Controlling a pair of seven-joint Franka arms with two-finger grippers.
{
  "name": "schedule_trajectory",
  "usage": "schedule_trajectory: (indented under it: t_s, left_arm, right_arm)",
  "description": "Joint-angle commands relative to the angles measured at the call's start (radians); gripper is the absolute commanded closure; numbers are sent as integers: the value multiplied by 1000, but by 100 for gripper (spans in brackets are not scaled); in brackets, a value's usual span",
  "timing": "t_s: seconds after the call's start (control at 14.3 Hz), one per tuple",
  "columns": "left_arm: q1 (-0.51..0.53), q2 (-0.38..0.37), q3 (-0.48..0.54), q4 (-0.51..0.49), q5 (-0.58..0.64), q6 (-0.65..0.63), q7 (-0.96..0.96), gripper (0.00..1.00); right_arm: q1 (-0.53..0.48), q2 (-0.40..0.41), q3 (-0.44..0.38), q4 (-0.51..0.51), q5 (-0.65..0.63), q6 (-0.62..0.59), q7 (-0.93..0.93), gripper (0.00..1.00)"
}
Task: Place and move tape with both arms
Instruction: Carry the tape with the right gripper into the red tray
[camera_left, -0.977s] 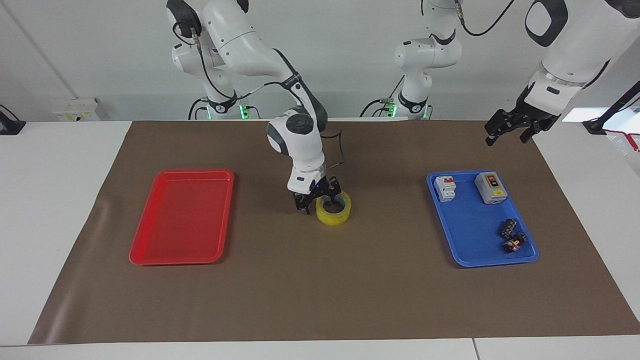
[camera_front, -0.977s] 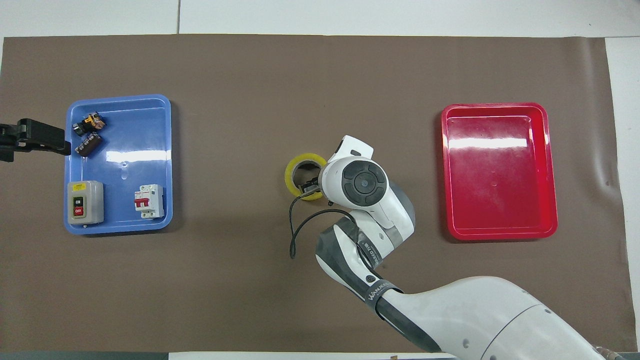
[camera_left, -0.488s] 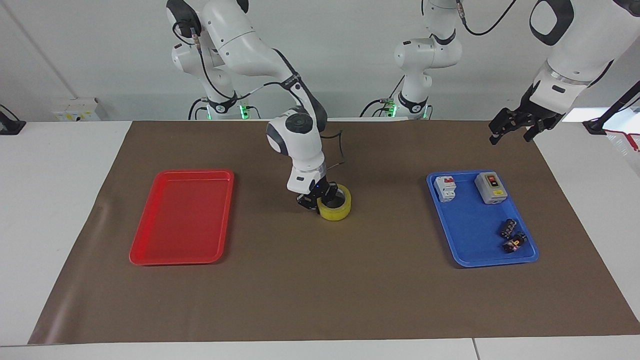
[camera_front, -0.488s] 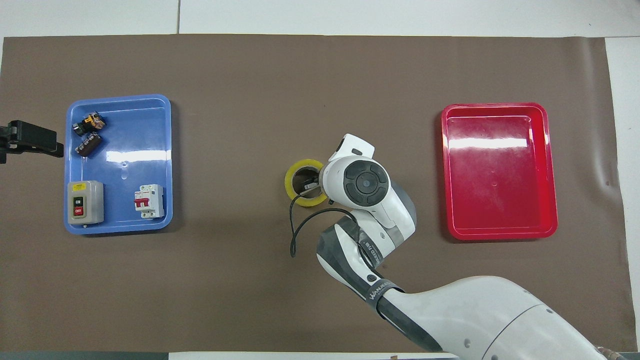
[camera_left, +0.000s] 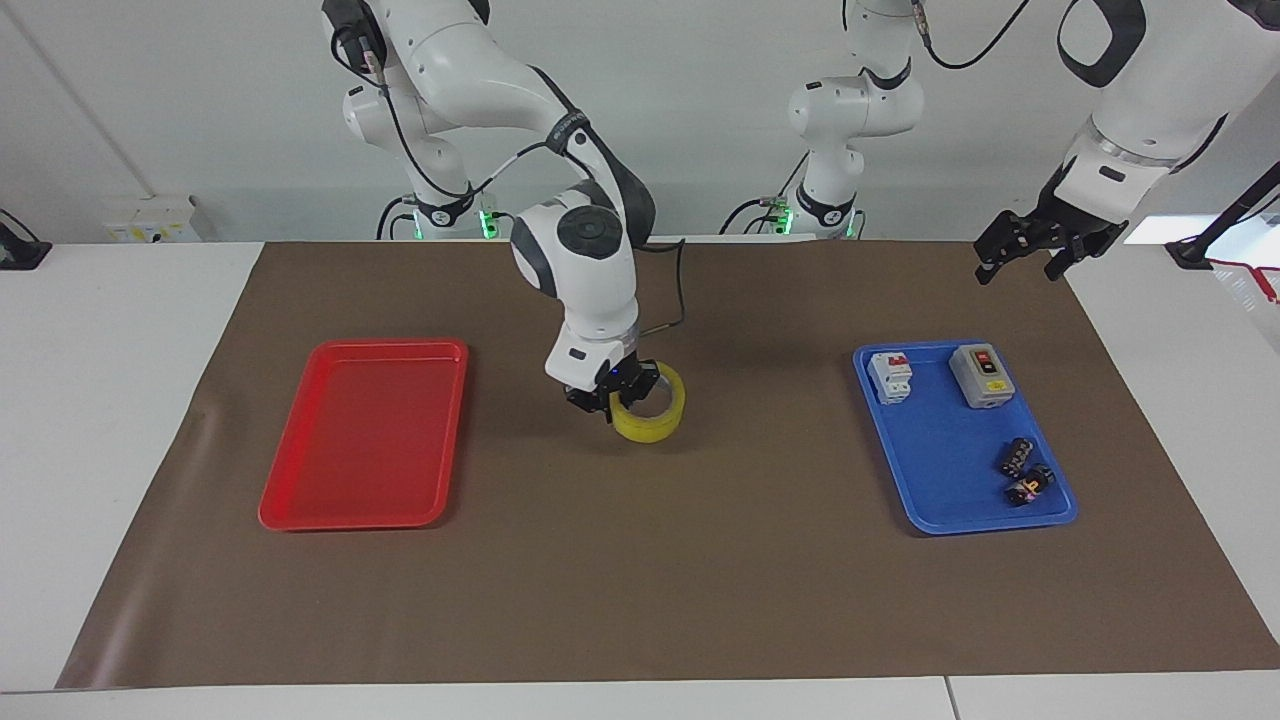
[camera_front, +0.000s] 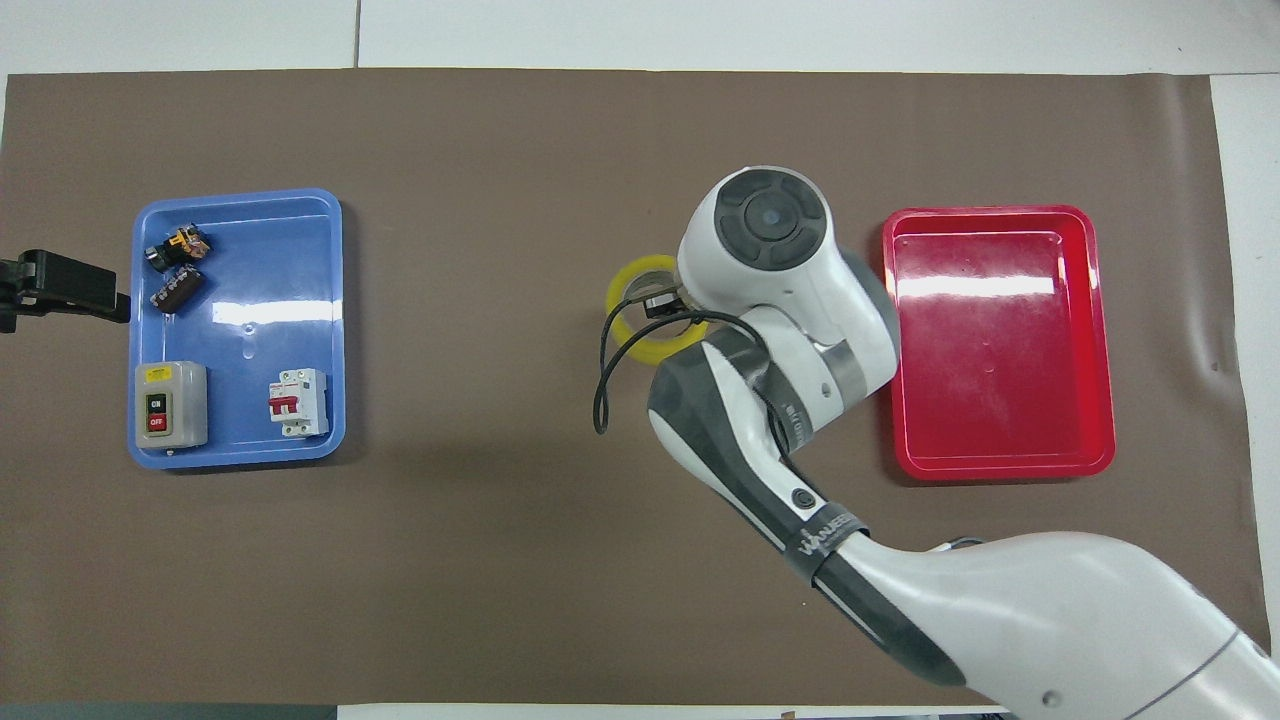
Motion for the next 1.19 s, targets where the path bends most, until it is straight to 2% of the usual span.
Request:
schedule_trajectory:
  t_s: [0.0, 0.28, 0.49, 0.77, 0.98, 1.12]
  left_arm:
    - [-12, -30, 21, -30, -40, 15, 18, 0]
    - [-13, -18, 21, -9, -24, 0, 18, 0]
    - [-26, -15, 7, 8, 36, -25, 19, 0]
    - [-26, -19, 7, -2, 32, -19, 18, 0]
    - [-24, -24, 9, -10, 32, -22, 15, 0]
    - [-19, -24, 10, -10, 32, -22, 13, 0]
  right_arm:
    - [-107, -51, 16, 23, -18, -128, -55, 100]
    - [-251, -94, 15, -18, -17, -179, -308, 100]
    - [-365, -129, 13, -116, -24, -147, -537, 100]
    - [-493, -181, 13, -311, -23, 69, -750, 100]
    - [-560, -223, 13, -481, -23, 262, -837, 100]
    - [-589, -229, 13, -535, -23, 328, -870, 100]
